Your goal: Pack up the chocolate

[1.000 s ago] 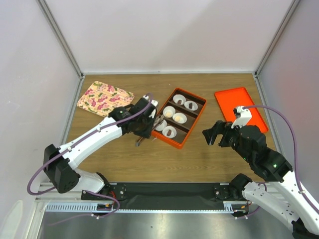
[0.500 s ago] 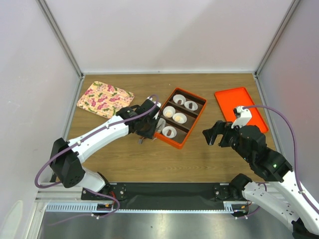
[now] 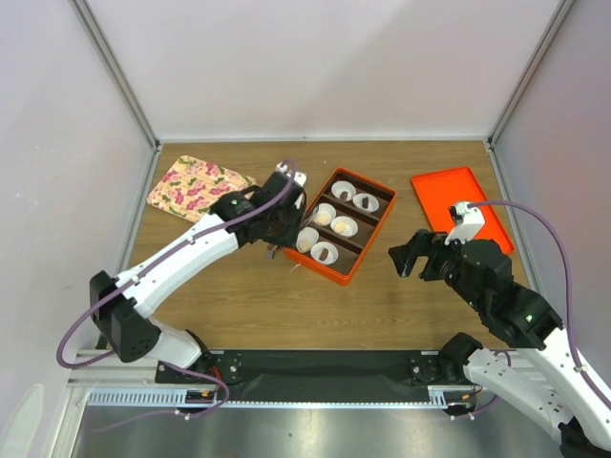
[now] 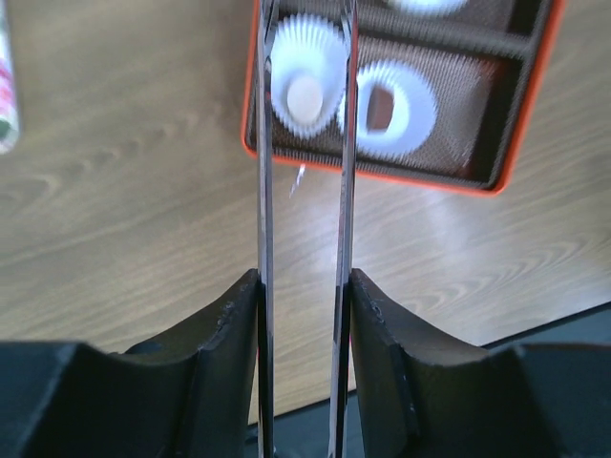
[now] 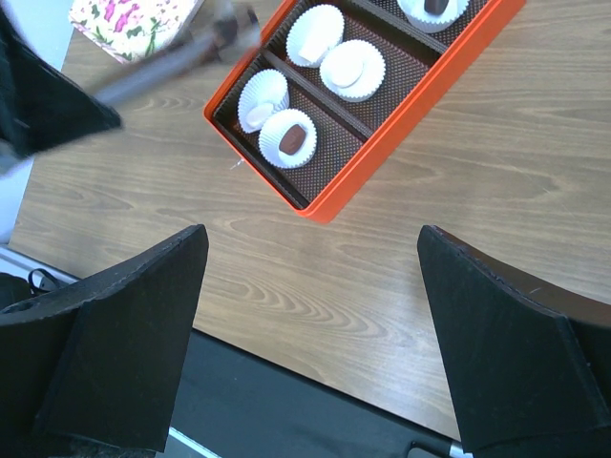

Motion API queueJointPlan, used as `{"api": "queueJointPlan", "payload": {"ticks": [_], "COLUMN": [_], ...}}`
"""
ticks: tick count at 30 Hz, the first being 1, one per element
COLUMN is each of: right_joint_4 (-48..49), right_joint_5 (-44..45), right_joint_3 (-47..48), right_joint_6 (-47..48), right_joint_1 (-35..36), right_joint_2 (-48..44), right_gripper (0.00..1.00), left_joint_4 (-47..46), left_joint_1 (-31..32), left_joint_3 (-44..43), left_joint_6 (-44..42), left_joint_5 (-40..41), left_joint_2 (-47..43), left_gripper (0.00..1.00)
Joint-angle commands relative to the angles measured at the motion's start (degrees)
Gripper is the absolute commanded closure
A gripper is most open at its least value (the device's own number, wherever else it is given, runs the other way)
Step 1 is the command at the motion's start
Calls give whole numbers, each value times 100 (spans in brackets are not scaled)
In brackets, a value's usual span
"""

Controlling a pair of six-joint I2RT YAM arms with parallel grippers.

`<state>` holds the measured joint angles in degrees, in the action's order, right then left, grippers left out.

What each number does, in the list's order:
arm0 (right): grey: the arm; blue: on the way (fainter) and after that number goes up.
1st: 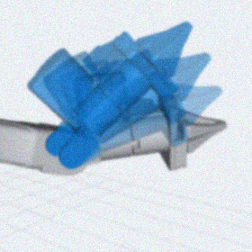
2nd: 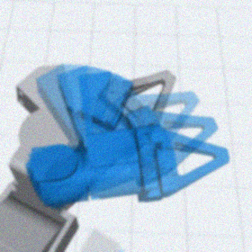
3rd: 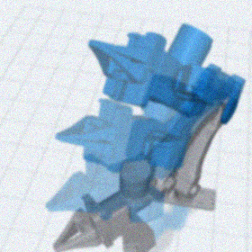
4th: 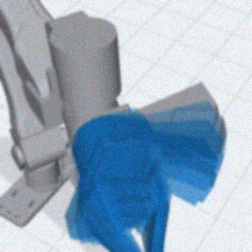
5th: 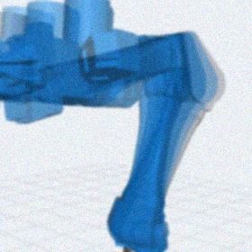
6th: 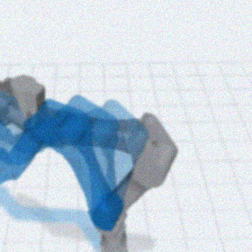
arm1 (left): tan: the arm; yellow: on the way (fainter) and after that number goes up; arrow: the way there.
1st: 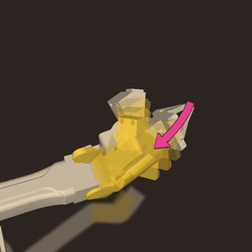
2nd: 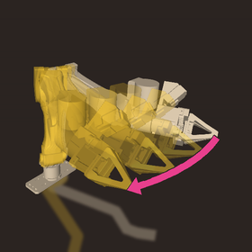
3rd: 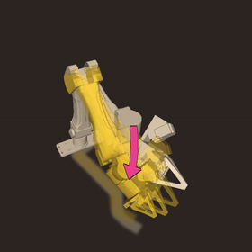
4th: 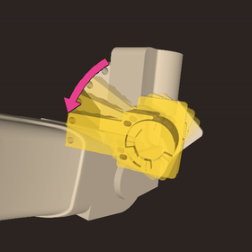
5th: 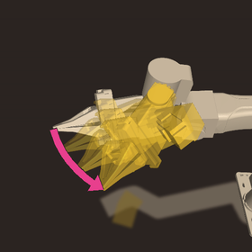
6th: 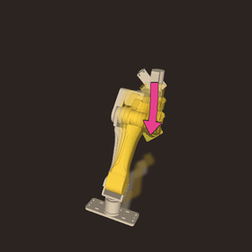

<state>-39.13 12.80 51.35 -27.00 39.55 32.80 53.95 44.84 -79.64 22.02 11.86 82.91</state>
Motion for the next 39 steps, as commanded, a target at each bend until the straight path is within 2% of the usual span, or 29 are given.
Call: {"api": "queueJointPlan", "payload": {"ticks": [1, 8, 11, 16, 30, 39], "right_joint_4": [143, 46, 3, -24, -24, 20], "right_joint_5": [-14, 12, 21, 12, -41, -119], "right_joint_3": [182, 287, 261, 200, 182, 42], "right_joint_6": [-86, -51, -33, -42, -86, -147], "right_joint_1": [-9, -17, -9, -9, -17, -17], "right_joint_2": [25, 113, 87, 87, 87, -212], "right_gripper": [3, 3, 3, 2, 3, 3], "left_joint_4": [80, -156, -446, -1140, -2152, -2222], "left_joint_1": [-159, -1230, -1730, -2145, -2489, -2489], "left_joint_3": [-605, -343, 105, 1098, 2426, 2698], "left_joint_6": [-4, -251, -277, -260, -207, -84], "left_joint_5": [369, 448, 274, 63, -491, -579], "left_joint_2": [-364, -566, -689, -777, -382, -162], "left_gripper": [56, 56, 56, 55, 53, 44]}}
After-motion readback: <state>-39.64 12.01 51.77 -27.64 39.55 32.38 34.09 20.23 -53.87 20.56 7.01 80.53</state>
